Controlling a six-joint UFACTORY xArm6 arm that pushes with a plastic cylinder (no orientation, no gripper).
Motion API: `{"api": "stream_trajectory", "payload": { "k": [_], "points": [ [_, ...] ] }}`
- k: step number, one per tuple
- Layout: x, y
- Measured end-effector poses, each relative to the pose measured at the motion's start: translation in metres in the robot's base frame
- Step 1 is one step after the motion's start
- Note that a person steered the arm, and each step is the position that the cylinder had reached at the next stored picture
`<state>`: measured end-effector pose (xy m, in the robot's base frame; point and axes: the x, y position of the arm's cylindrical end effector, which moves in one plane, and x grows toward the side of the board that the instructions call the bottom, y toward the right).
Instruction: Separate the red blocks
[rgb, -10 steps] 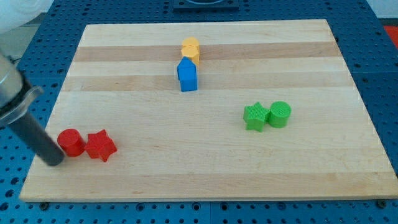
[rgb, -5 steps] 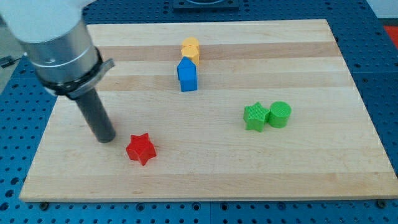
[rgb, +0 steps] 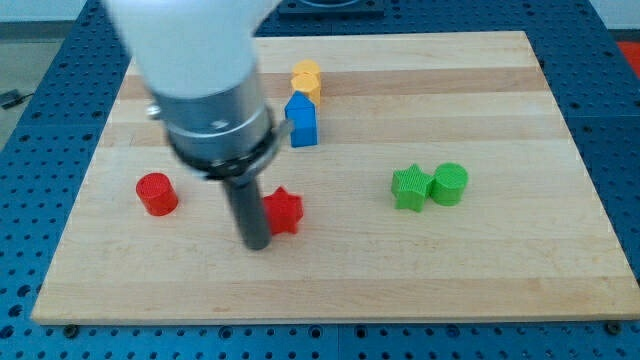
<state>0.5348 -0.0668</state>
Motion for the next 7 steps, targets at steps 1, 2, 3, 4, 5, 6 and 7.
{"api": "stream_trajectory", "payload": {
  "k": [1,2,3,4,5,6,7],
  "points": [
    [-0.019,0.047],
    [-0.011,0.055],
    [0.004,0.024],
    [-0.003,-0.013],
    [-0.032,-0.03],
    [-0.046,-0.016],
    [-0.046,0.027]
  ]
}}
